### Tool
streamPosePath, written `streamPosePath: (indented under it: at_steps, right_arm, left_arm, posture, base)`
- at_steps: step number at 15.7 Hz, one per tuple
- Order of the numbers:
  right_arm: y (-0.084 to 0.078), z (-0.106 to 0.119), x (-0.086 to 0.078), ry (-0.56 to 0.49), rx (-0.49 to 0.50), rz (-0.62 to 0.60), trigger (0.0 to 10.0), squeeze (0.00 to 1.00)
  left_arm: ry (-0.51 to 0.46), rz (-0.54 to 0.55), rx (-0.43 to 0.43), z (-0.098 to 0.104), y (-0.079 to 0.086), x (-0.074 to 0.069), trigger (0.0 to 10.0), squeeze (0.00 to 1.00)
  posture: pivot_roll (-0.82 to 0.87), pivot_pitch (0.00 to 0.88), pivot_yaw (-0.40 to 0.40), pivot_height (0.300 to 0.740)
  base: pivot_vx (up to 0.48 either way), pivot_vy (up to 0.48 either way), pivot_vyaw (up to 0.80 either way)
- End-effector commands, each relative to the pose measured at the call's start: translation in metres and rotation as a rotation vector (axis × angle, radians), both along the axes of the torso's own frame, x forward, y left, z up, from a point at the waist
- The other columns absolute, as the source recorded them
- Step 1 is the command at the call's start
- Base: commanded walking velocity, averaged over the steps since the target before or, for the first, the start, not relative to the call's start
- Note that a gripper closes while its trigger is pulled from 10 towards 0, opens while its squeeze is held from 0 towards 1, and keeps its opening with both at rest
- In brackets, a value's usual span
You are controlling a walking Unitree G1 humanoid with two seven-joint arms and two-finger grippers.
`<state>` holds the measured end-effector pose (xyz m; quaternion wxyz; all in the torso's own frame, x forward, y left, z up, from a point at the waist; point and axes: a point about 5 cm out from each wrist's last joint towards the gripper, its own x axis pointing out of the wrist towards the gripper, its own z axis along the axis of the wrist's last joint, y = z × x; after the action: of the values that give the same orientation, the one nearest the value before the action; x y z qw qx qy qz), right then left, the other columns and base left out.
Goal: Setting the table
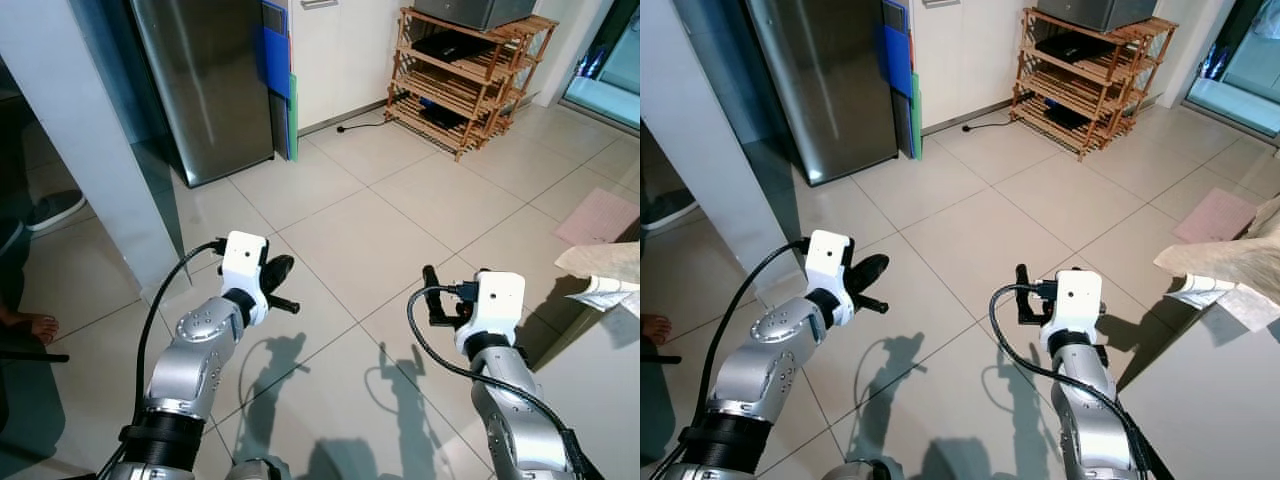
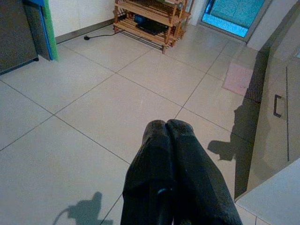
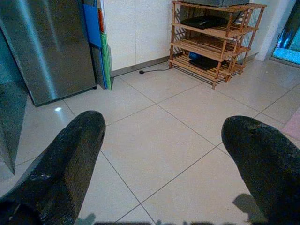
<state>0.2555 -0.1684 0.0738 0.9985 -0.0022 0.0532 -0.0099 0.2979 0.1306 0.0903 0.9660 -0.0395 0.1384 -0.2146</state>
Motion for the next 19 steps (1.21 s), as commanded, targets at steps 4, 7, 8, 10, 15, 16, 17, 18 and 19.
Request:
streamPosePath:
  at_steps: [4, 7, 8, 10, 15, 16, 17, 18, 19]
  right_arm:
    - [-0.001, 0.004, 0.002, -0.007, -0.006, -0.009, 10.0, 0.0]
    - [0.005, 0.011, 0.025, -0.034, 0.017, 0.067, 10.0, 0.0]
    - [0.006, 0.01, 0.025, -0.037, 0.032, 0.078, 10.0, 0.0]
    - [0.005, 0.008, 0.027, -0.027, 0.024, 0.076, 10.0, 0.0]
    - [0.003, 0.003, 0.024, -0.011, 0.024, 0.062, 10.0, 0.0]
    - [0.003, 0.003, 0.023, -0.01, 0.024, 0.061, 10.0, 0.0]
    - [0.003, 0.003, 0.023, -0.008, 0.026, 0.06, 10.0, 0.0]
    - [0.003, 0.002, 0.022, -0.005, 0.029, 0.058, 10.0, 0.0]
    - [0.002, 0.002, 0.022, -0.006, 0.037, 0.052, 10.0, 0.0]
  left_arm:
    - [-0.018, -0.003, 0.007, 0.004, -0.001, 0.0, 10.0, 0.0]
    - [-0.146, -0.019, 0.053, 0.016, -0.017, 0.015, 10.0, 0.0]
    - [-0.148, -0.015, 0.054, 0.016, -0.017, 0.015, 10.0, 0.0]
    - [-0.157, -0.011, 0.055, 0.014, -0.017, 0.016, 10.0, 0.0]
    - [-0.158, -0.028, 0.054, 0.012, -0.014, 0.018, 10.0, 0.0]
    - [-0.162, -0.032, 0.053, 0.013, -0.015, 0.018, 10.0, 0.0]
    - [-0.168, -0.036, 0.051, 0.013, -0.015, 0.018, 10.0, 0.0]
    - [-0.176, -0.046, 0.049, 0.014, -0.017, 0.018, 10.0, 0.0]
    - [-0.179, -0.052, 0.051, 0.014, -0.017, 0.018, 10.0, 0.0]
  posture:
    - [0.04, 0.0, 0.015, 0.736]
    - [0.05, 0.0, -0.009, 0.74]
    - [0.05, 0.0, -0.009, 0.74]
    - [0.05, 0.0, -0.009, 0.74]
    - [0.04, 0.0, -0.003, 0.74]
    - [0.04, 0.0, -0.003, 0.74]
    - [0.04, 0.0, -0.003, 0.74]
    - [0.04, 0.0, -0.003, 0.74]
    - [0.04, 0.0, -0.003, 0.74]
  base:
    - [0.0, 0.0, 0.0]
    - [0.0, 0.0, -0.77]
    - [0.0, 0.0, -0.74]
    - [0.0, 0.0, -0.74]
    - [0.0, 0.0, -0.75]
    - [0.0, 0.0, -0.76]
    - [0.0, 0.0, -0.76]
    - [0.0, 0.0, -0.76]
    - [0.0, 0.0, -0.76]
